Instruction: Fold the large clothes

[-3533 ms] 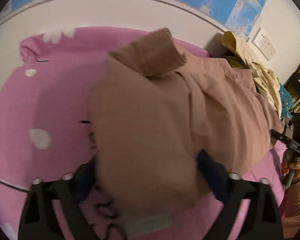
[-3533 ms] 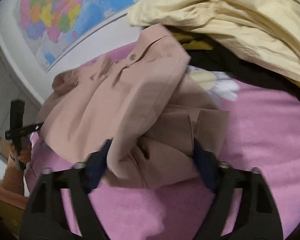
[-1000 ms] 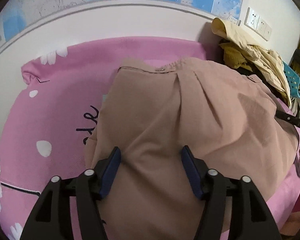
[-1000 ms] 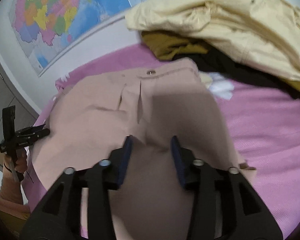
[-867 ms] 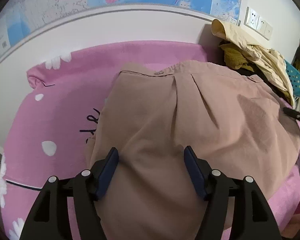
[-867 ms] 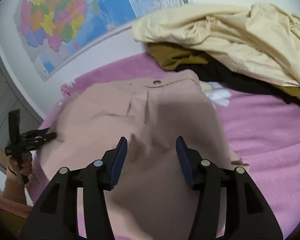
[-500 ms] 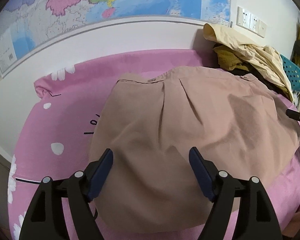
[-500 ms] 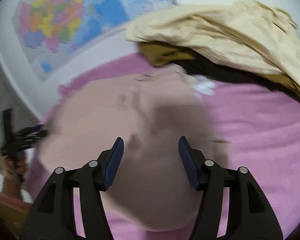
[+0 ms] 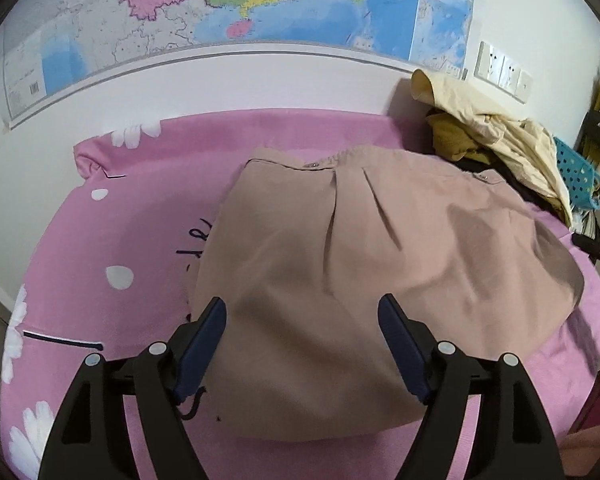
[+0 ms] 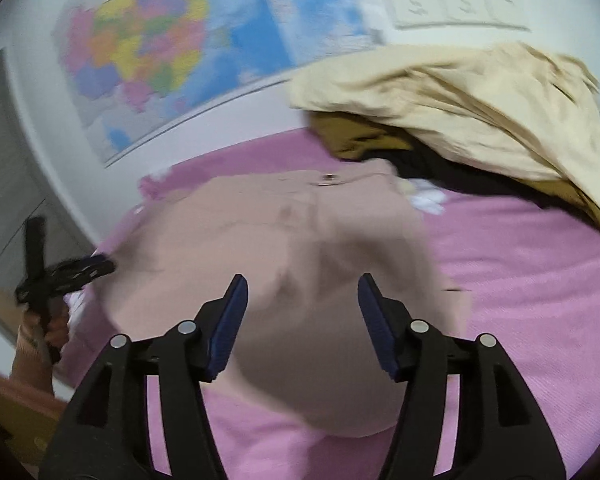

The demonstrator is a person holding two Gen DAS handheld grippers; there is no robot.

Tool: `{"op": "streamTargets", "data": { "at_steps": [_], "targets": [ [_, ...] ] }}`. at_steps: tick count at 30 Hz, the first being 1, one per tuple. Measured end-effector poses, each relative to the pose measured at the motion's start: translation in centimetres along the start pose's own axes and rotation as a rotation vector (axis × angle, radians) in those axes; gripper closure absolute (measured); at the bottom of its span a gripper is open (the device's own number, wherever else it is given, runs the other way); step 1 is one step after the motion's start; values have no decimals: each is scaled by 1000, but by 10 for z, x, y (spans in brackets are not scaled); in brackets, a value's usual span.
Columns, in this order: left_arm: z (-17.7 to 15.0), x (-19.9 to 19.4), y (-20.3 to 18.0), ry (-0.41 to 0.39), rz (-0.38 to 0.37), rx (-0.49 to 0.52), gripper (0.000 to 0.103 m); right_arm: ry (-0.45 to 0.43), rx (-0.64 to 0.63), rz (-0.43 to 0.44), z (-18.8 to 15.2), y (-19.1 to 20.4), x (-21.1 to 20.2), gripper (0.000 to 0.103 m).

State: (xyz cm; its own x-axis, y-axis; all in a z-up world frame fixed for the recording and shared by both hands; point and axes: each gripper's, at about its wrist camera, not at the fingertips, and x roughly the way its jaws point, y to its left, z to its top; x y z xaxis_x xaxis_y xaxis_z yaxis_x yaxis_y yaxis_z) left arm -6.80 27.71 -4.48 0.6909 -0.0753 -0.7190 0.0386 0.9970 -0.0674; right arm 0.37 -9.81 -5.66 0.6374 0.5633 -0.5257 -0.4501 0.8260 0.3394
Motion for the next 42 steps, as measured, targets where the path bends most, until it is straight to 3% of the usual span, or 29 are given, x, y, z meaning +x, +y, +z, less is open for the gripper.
{"op": "streamTargets", "data": {
  "at_steps": [3, 7, 12, 18, 22, 25, 29, 36, 42],
  "targets": [
    [-7, 9, 0, 32, 13, -3, 28, 36, -36, 17, -5, 11, 11, 46],
    [-14, 22, 0, 64, 20, -16, 28, 115, -12, -47, -18, 2, 38, 47],
    [-12, 11, -1, 38, 36, -24, 27, 95, 13, -58, -14, 3, 33, 45],
    [-13, -14, -12, -26, -4, -7, 23, 38, -60, 16, -10, 38, 17, 43],
    [-16, -6, -20, -4, -16, 0, 23, 55, -123, 69, -12, 64, 27, 43],
    [-21, 3, -22, 10, -6, 8, 22, 106, -151, 56, -20, 73, 45, 42],
    [-24, 9, -21, 24, -6, -2, 21, 166, -100, 49, -27, 65, 66, 43],
    [-24, 4, -20, 16, -2, -14, 21, 149, -102, 37, -25, 70, 61, 42],
    [-26, -13, -11, -16, -16, -30, 21, 107, -193, 117, -21, 98, 49, 39]
  ]
}}
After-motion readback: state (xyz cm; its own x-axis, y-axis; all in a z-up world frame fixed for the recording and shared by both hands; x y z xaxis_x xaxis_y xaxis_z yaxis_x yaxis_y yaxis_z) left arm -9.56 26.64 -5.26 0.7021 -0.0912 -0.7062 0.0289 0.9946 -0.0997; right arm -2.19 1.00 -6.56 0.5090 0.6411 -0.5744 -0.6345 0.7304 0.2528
